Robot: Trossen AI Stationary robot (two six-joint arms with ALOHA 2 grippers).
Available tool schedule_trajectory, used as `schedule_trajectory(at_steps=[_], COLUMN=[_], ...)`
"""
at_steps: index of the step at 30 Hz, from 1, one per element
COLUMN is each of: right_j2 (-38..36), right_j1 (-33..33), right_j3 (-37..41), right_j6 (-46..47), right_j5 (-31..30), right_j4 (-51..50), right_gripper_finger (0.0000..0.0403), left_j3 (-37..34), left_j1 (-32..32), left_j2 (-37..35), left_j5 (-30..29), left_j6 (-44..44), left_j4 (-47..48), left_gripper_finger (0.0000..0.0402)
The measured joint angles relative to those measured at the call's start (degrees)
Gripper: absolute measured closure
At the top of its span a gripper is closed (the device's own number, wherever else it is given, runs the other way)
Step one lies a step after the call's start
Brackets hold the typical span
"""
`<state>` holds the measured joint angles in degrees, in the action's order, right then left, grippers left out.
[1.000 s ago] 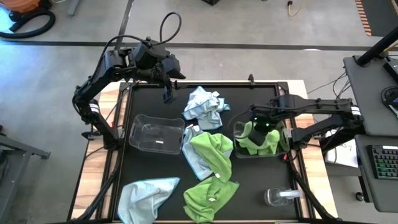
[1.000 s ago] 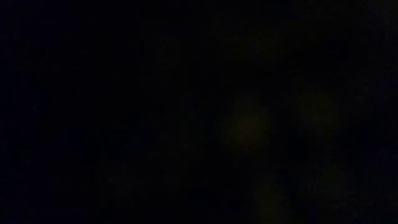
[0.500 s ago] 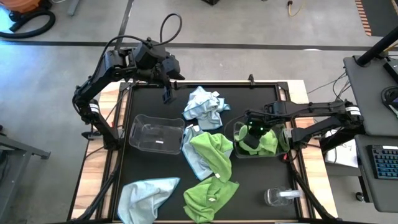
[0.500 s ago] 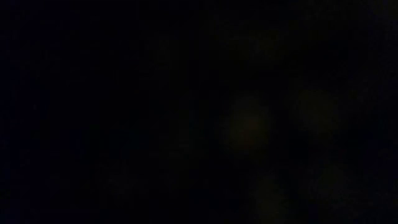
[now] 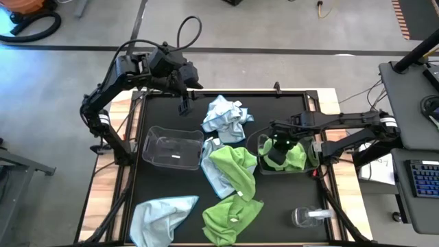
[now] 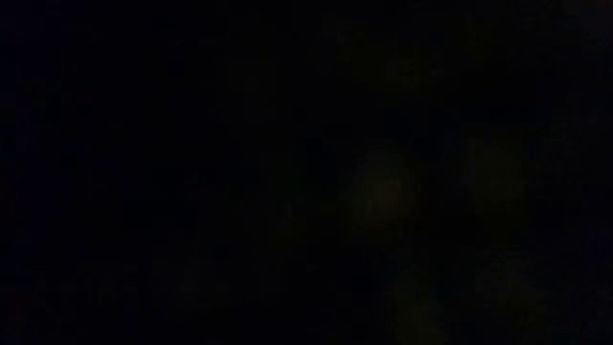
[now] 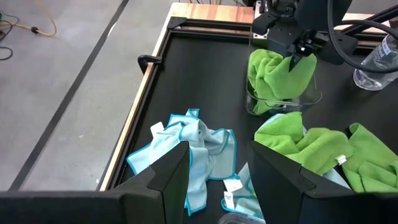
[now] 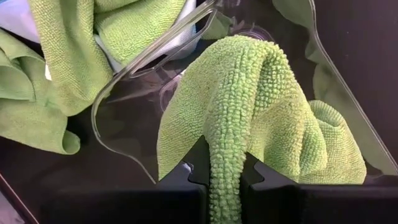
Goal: Sort microfiber towel by color & place in baskets
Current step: Put the green towel into the right transparent bin
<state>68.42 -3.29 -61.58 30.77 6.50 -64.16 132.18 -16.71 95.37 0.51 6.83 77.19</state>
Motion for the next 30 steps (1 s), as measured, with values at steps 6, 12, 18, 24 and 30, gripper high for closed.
schedule_trajectory(at_steps=[6, 12, 18, 24, 30], right_j2=[0.02, -0.04, 0.03, 0.09, 0.11], right_j1=[-0.11, -0.11, -0.11, -0.11, -0.11], right_j3=[0.0, 0.0, 0.0, 0.0, 0.08], right_j6=[-0.81, -1.3, -1.58, -4.85, -7.71], right_j5=[-1.92, -3.74, -3.76, -3.61, -3.01], right_j4=[0.59, 0.63, 0.63, 0.63, 0.66], right_gripper_finger=[0.039, 0.039, 0.039, 0.039, 0.039], left_j3=[0.0, 0.0, 0.0, 0.0, 0.0], left_j1=[0.0, 0.0, 0.0, 0.0, 0.0], left_j2=[0.0, 0.0, 0.0, 0.0, 0.0], left_j5=[0.0, -0.02, -0.02, -0.02, -0.04], left_j6=[0.16, 0.18, 0.16, 0.0, -0.26], left_j4=[0.06, 0.13, 0.13, 0.73, 1.48], left_gripper_finger=[0.0255, 0.0255, 0.0255, 0.0255, 0.0255])
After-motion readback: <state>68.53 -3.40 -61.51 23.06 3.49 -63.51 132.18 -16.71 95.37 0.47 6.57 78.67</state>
